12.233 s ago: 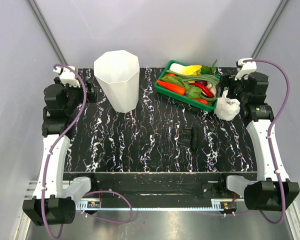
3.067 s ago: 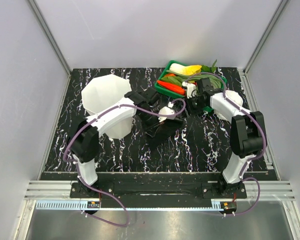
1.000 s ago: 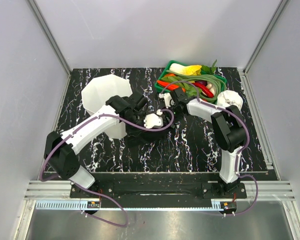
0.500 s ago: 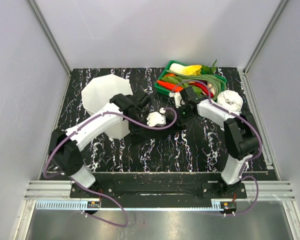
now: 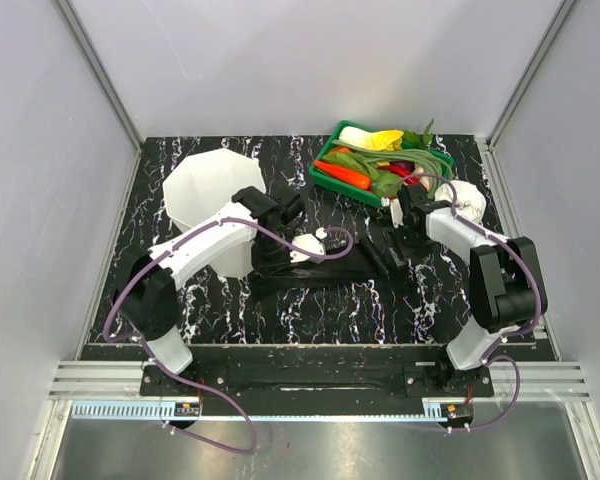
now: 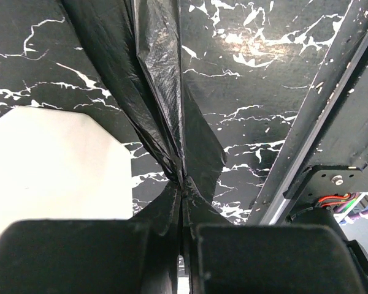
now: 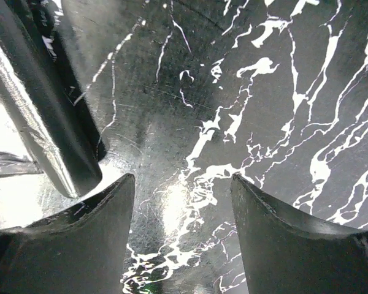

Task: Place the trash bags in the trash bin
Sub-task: Unfold the trash bag at the center of the board.

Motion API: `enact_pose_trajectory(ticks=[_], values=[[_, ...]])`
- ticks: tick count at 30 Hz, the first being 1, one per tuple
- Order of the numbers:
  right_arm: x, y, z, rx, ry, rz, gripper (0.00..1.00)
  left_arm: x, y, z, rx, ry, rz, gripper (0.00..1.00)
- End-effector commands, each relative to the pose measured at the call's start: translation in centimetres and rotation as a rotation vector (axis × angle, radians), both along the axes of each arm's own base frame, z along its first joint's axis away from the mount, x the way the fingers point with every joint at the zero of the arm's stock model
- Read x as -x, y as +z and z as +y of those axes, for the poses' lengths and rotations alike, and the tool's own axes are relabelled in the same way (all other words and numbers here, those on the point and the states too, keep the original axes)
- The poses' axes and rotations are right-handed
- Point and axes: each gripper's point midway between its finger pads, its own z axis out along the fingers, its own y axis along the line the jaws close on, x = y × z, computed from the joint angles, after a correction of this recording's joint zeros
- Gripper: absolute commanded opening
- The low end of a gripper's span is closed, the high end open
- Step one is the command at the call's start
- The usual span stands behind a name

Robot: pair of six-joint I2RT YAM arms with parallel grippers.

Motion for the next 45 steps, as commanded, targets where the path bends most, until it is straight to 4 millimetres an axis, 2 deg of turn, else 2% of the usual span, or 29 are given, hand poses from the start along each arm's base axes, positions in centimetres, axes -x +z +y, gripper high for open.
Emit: enact_pose_trajectory(ticks=[1,3,6,10,14,21,24,28,32,37,45], values=[[-2.0,3.8,1.7,-0.065,0.033,-0.123,0.7,0.1,0.4,0.8,-0.037,-0.011,0.002,0.0],[-2.5,4.5,2.3,-0.092,0.038,-0.143,0.7,0.2,0.3,1.3,-0.051,-0.012,-0.005,0.0],[-3.0,5.7,4.2,-0.189,0.059,-0.166,0.71,0.5,0.2,1.9,-0.069,-0.018,-0.013,0.0],[-2.9,5.9,7.0,-0.257,0.123,-0.162,0.72,0.6,-0.1,2.1,-0.073,-0.012,-0.015,0.0],[-3.0,4.8,9.7,-0.254,0.18,-0.164,0.73,0.7,-0.3,2.0,-0.067,-0.007,-0.007,0.0],[-3.8,1.6,11.6,-0.253,0.186,-0.101,0.72,0.7,-0.2,2.0,-0.059,-0.007,-0.012,0.0],[-4.0,0.0,11.2,-0.199,0.177,-0.099,0.72,0.7,0.2,2.0,-0.054,-0.013,-0.027,0.0],[-4.4,-1.0,9.0,-0.08,0.153,-0.121,0.7,1.0,0.6,2.9,-0.059,-0.036,-0.048,0.0],[-4.1,0.0,7.9,-0.049,0.149,-0.151,0.68,1.9,1.1,3.9,-0.06,-0.056,-0.049,0.0],[-3.5,1.3,6.4,-0.033,0.119,-0.168,0.59,3.5,2.0,5.8,-0.074,-0.091,-0.045,0.0],[-3.2,3.3,4.6,-0.016,0.091,-0.196,0.56,4.4,3.9,7.7,-0.072,-0.112,-0.101,0.0]])
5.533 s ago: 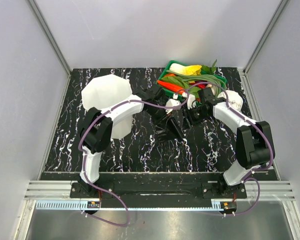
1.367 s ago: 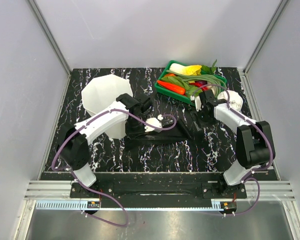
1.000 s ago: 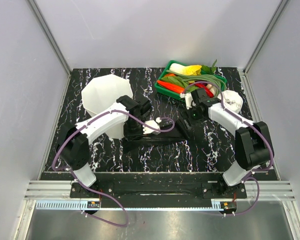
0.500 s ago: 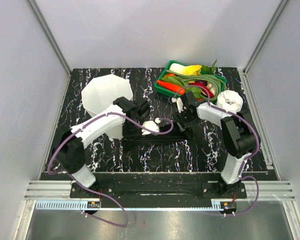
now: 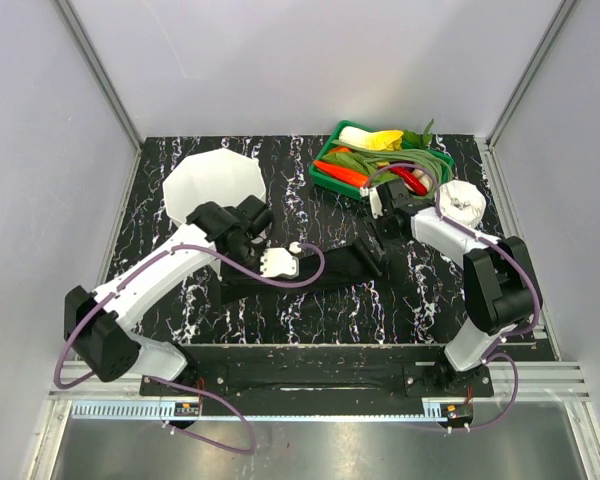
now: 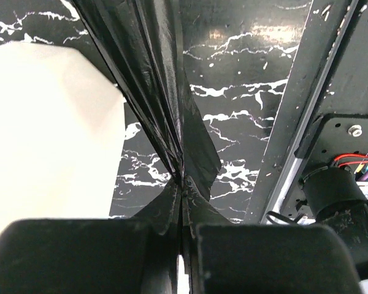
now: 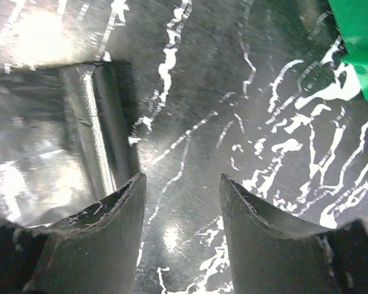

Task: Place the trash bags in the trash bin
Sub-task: Unfold the trash bag at the center of the board.

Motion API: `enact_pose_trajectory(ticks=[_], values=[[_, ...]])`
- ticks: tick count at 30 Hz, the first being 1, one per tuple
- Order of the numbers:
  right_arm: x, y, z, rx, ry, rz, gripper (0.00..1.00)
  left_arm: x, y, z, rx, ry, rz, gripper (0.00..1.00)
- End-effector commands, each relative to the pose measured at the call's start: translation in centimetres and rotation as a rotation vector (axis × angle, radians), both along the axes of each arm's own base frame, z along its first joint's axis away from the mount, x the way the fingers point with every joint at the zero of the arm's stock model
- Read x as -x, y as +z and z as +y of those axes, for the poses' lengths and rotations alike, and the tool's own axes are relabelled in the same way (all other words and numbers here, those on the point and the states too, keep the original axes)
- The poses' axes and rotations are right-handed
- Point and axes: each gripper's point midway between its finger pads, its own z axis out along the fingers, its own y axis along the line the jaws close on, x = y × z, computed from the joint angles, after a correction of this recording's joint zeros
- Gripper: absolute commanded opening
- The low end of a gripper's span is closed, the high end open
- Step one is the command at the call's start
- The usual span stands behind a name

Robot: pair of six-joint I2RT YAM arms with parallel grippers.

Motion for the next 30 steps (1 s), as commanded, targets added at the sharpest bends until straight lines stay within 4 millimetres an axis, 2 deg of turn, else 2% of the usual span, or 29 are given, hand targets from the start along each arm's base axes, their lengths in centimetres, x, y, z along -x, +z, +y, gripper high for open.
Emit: enact_pose_trajectory(ticks=[1,2,8,17,20,24,26,30], values=[[0.2,1.4,-2.3,0.076,-0.02,-0.03,0.56,1.4,1.4,2.5,-0.052,-0.026,-0.004,0.0],[0.3,1.7,-2.1,0.067,-0.009,-0.031,0.56,1.4,1.5,2.5,-0.049,-0.026,-0.008,0.0],[1.6,3.6,2.3,-0.136,0.12,0.006,0.61,1.5,1.3,2.1,-0.042,-0.022,0.017,0.0],[1.9,1.2,5.8,-0.226,0.186,0.078,0.67,1.5,0.5,1.8,-0.043,-0.003,0.041,0.0],[1.4,0.0,5.7,-0.2,0.177,0.087,0.66,1.6,0.2,1.7,-0.046,-0.001,0.053,0.0],[1.0,-1.6,4.8,-0.132,0.174,0.094,0.63,1.6,-0.4,2.1,-0.058,-0.011,0.046,0.0],[0.8,-1.8,4.2,-0.103,0.167,0.086,0.61,1.7,-1.0,2.7,-0.081,-0.019,0.034,0.0],[0.4,-0.6,2.7,-0.092,0.139,0.045,0.6,2.1,-2.3,4.2,-0.132,-0.012,0.05,0.0]])
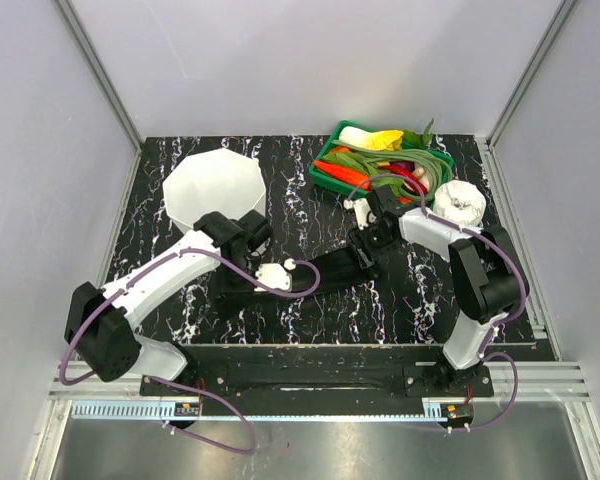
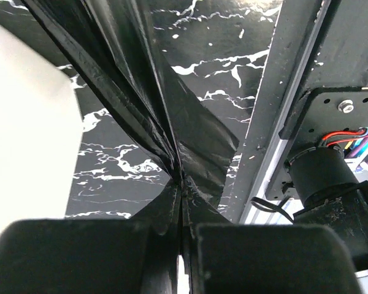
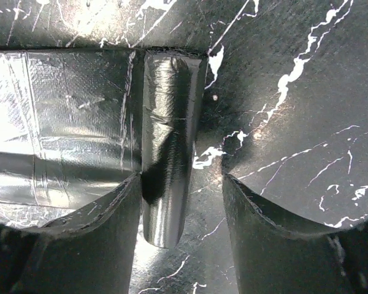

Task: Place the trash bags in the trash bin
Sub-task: Unfold the trash bag at the center of the board.

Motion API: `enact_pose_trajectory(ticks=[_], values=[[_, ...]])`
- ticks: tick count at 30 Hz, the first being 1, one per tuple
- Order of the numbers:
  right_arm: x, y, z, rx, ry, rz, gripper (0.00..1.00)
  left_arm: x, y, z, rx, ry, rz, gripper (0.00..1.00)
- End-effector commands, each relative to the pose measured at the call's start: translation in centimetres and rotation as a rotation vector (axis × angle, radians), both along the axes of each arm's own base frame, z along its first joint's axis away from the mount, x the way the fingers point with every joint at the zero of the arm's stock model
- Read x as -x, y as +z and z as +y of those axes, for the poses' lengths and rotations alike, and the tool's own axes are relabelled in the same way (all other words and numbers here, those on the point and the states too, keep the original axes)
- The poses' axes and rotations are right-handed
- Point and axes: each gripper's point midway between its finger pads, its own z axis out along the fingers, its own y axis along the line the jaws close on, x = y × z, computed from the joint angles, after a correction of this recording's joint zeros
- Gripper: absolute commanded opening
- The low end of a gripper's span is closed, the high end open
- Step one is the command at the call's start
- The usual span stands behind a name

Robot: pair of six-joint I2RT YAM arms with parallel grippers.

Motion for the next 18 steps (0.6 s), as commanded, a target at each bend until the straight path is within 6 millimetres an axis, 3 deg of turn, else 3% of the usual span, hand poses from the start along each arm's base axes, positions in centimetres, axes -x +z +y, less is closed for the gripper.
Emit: enact_pose_trajectory(ticks=[1,11,18], values=[[-2.4,2.6,-1.3,0.013,-0.027,-0.123,0.59,0.2,-0.5,1.9,-0.052,-0.002,-0.015,0.0],[-4.1,4.2,-6.3,0.041,-0.139,-0.159,0.58,-0.1,-0.9,4.5,-0.073,0.048,-0.006,0.0],[-4.1,6.9,-4.2,-0.072,-0.115,-0.164,0.62,0.4,-0.9,4.2,-0.051,0.061,0.026,0.0]])
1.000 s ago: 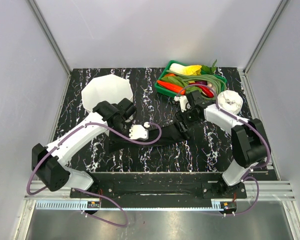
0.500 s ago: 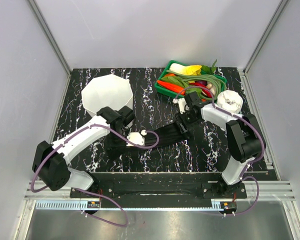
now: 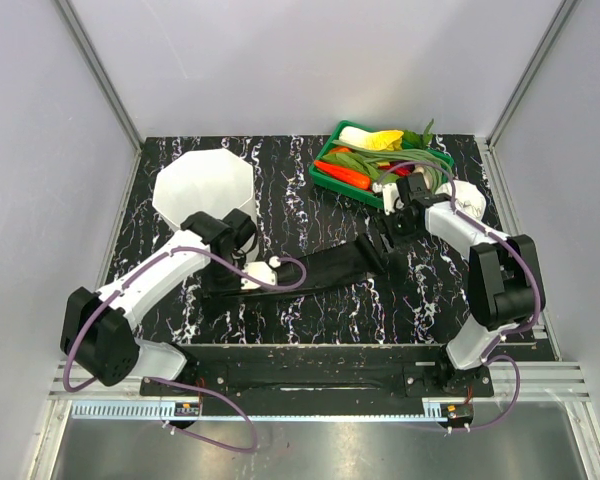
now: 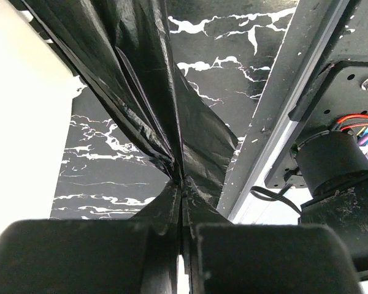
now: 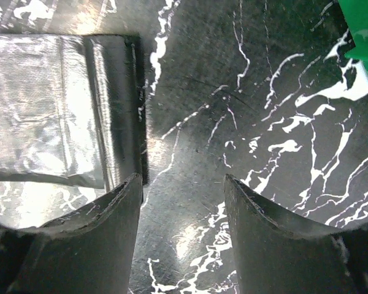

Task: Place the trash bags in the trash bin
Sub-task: Unfold the trash bag at the center of the board, then pick up the trash bag from the center of the board.

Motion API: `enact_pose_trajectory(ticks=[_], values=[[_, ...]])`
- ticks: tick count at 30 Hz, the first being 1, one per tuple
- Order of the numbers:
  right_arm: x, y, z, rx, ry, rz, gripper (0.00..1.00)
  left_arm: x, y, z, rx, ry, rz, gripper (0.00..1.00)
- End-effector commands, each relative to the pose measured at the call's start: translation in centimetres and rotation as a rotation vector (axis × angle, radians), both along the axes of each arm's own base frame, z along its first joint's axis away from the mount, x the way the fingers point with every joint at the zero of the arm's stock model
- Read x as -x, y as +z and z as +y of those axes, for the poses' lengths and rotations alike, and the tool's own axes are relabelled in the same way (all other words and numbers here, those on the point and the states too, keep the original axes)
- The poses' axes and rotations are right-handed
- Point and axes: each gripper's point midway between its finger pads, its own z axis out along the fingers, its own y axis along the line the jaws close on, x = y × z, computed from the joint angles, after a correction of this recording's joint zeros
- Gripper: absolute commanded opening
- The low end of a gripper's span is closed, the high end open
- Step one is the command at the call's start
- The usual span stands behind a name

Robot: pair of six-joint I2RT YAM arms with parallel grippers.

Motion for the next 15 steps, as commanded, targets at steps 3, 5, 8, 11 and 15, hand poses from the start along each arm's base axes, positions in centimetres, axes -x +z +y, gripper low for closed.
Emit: enact_pose_trajectory(ticks=[3,5,8,11,15], values=[[-1.4,4.6,3.3,-0.118,0.06,-0.089,0.63,0.7,0.7,-0.5,0.044,-0.001,0.027,0.0],[-1.5,4.2,4.0,-0.121,0.073,-0.085,0.63,0.7,0.6,-0.7,0.046,0.003,0.035,0.0],[-1.7,3.2,4.8,-0.122,0.089,-0.061,0.64,0.8,0.5,-1.2,0.058,0.009,0.05,0.0],[-1.5,2.0,5.7,-0.132,0.104,-0.038,0.66,0.8,0.5,-1.6,0.068,0.011,0.059,0.0],[-0.9,0.8,6.7,-0.127,0.126,-0.024,0.66,1.0,0.5,-2.1,0.078,0.008,0.071,0.0]])
